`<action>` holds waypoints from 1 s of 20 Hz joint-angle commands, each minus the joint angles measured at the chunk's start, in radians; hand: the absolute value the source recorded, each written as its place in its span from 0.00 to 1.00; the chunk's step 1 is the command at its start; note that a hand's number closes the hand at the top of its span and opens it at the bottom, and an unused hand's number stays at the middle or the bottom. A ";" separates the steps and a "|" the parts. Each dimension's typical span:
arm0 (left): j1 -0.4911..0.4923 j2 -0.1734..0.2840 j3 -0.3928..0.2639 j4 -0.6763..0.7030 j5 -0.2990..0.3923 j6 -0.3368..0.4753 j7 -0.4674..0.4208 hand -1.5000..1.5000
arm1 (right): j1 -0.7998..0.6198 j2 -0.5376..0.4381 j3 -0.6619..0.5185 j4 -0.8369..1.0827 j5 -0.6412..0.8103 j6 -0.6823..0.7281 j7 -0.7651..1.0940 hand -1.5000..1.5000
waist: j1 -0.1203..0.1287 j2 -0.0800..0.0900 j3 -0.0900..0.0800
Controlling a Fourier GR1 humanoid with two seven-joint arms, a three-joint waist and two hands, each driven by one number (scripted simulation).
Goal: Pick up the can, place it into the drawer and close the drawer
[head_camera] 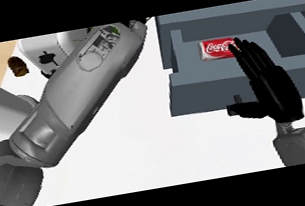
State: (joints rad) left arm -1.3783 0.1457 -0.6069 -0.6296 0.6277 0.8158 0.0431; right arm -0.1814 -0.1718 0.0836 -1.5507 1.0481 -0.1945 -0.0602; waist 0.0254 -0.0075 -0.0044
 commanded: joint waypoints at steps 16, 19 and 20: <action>0.203 0.252 -0.037 -0.392 -0.073 -0.026 0.217 0.00 | -0.372 0.030 -0.145 0.676 0.152 -0.346 -0.037 0.00 | 0.049 0.011 0.006; 0.219 0.283 -0.033 -0.436 -0.083 -0.027 0.245 0.00 | -0.435 0.036 -0.182 0.757 0.132 -0.417 -0.062 0.00 | 0.043 0.013 0.006; 0.246 0.267 -0.035 -0.453 -0.083 -0.013 0.236 0.00 | -0.465 0.045 -0.182 0.799 0.156 -0.431 -0.043 0.00 | 0.050 0.016 0.006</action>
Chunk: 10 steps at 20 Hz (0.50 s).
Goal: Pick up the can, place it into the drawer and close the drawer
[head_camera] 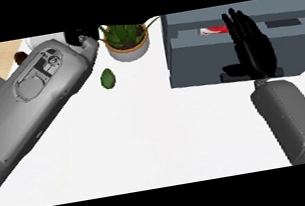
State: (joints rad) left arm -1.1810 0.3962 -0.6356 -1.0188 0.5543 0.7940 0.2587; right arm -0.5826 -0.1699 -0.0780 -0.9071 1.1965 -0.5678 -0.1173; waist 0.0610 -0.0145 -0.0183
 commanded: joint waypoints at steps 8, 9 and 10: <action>0.171 0.112 0.025 -0.172 -0.012 -0.061 0.005 0.00 | -0.293 0.002 -0.105 0.409 0.016 -0.151 0.021 0.00 | 0.029 0.033 0.020; 0.153 0.066 0.004 -0.161 -0.042 -0.013 0.002 0.00 | -0.332 0.012 -0.107 0.449 0.025 -0.155 0.036 0.00 | 0.028 0.037 0.021; 0.168 0.122 0.026 -0.183 -0.035 -0.038 0.025 0.00 | -0.332 0.010 -0.103 0.473 0.038 -0.187 0.025 0.00 | 0.021 0.032 0.020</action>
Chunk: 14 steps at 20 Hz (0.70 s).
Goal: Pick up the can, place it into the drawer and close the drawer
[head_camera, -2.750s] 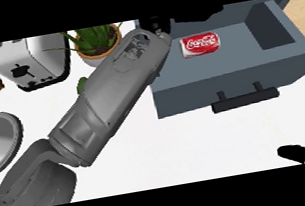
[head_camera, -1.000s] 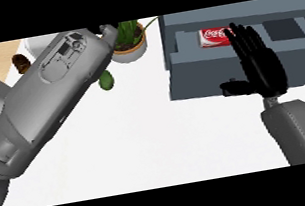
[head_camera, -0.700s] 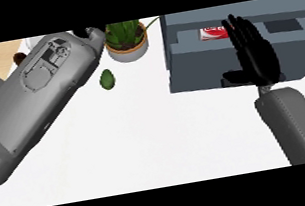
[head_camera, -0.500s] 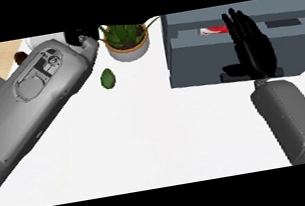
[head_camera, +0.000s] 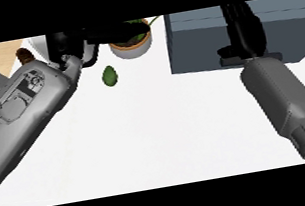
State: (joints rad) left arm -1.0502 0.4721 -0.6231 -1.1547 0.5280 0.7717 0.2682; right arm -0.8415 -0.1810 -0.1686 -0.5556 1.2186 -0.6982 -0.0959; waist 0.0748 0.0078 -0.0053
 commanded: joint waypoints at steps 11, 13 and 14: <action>0.130 0.029 0.020 -0.120 -0.045 0.002 -0.013 0.00 | -0.241 -0.003 -0.068 0.270 -0.007 -0.057 0.001 0.00 | 0.010 0.026 0.008; 0.167 0.042 0.008 -0.164 -0.052 0.009 -0.008 0.00 | -0.271 -0.033 -0.075 0.286 -0.001 -0.047 0.018 0.00 | 0.023 0.023 0.008; 0.198 0.027 -0.008 -0.180 -0.062 0.017 -0.023 0.00 | -0.269 -0.044 -0.087 0.289 -0.019 -0.036 -0.016 0.00 | 0.022 0.023 0.008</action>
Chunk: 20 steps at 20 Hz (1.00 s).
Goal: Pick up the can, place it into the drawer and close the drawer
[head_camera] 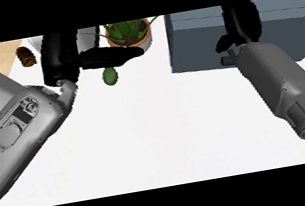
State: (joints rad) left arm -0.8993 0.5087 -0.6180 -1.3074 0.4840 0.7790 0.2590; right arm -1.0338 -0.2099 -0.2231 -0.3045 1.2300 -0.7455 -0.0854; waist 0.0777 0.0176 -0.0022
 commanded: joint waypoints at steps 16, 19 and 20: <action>0.142 0.041 0.039 -0.082 -0.023 -0.022 -0.046 0.00 | -0.140 0.118 -0.276 -0.016 -0.345 0.108 -0.300 0.00 | 0.001 0.001 0.006; 0.163 0.063 0.064 -0.095 -0.012 -0.038 -0.046 0.00 | -0.139 0.102 -0.349 -0.030 -0.437 0.183 -0.371 0.00 | -0.013 -0.003 0.005; 0.180 0.057 0.060 -0.097 -0.010 -0.051 -0.060 0.00 | -0.163 0.096 -0.376 -0.035 -0.471 0.225 -0.369 0.00 | -0.019 -0.005 0.005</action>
State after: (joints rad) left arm -0.7517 0.5528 -0.5735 -1.3911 0.4665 0.7474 0.2098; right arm -1.1235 -0.1588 -0.4938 -0.2986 0.8998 -0.5645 -0.4336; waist 0.0524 0.0261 0.0072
